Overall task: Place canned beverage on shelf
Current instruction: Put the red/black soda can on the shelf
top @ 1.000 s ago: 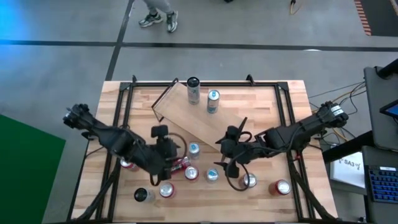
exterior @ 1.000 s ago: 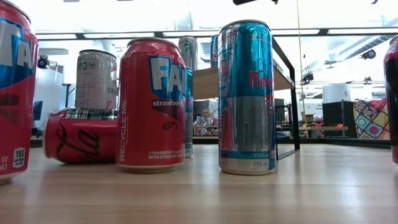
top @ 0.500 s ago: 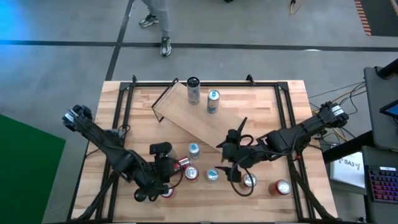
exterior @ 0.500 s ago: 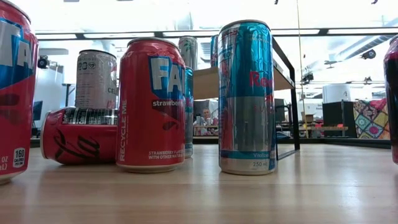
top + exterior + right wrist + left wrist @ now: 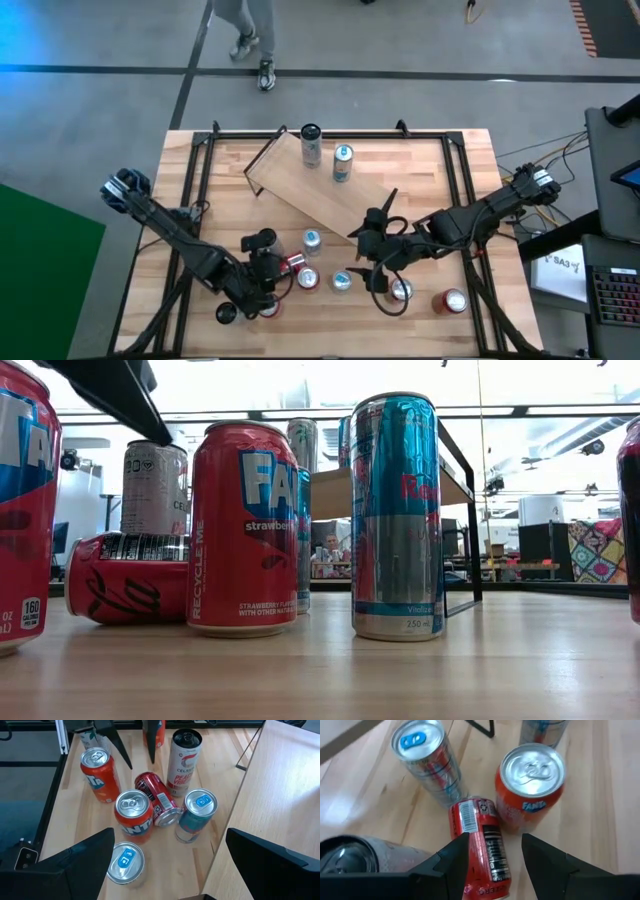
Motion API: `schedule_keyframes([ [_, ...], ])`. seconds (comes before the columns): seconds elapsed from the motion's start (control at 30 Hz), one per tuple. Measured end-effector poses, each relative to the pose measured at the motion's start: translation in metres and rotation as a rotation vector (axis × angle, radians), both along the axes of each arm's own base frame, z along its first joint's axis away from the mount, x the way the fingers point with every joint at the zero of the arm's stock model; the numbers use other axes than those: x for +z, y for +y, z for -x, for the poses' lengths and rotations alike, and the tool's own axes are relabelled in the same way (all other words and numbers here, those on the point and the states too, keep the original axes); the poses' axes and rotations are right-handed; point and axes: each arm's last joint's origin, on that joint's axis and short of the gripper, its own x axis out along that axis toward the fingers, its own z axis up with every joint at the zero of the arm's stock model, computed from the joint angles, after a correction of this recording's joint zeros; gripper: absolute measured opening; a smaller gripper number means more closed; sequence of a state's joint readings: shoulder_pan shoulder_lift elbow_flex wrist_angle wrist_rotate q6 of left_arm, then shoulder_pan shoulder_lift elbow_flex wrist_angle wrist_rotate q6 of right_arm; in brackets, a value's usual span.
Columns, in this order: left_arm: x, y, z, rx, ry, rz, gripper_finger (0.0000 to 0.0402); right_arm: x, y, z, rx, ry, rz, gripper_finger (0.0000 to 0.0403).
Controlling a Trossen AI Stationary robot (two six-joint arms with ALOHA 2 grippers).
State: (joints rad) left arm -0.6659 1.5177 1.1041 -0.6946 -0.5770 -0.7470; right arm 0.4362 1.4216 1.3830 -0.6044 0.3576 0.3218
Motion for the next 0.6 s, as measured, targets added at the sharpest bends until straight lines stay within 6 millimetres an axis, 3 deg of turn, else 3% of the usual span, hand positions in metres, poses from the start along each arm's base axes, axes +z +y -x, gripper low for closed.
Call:
schedule_keyframes([
  [0.6, -0.03, 0.004, -0.015, 0.028, 0.081, -0.013, 0.0167, 0.0, 0.0, 0.0, -0.006, 0.006, -0.003, 0.0373],
])
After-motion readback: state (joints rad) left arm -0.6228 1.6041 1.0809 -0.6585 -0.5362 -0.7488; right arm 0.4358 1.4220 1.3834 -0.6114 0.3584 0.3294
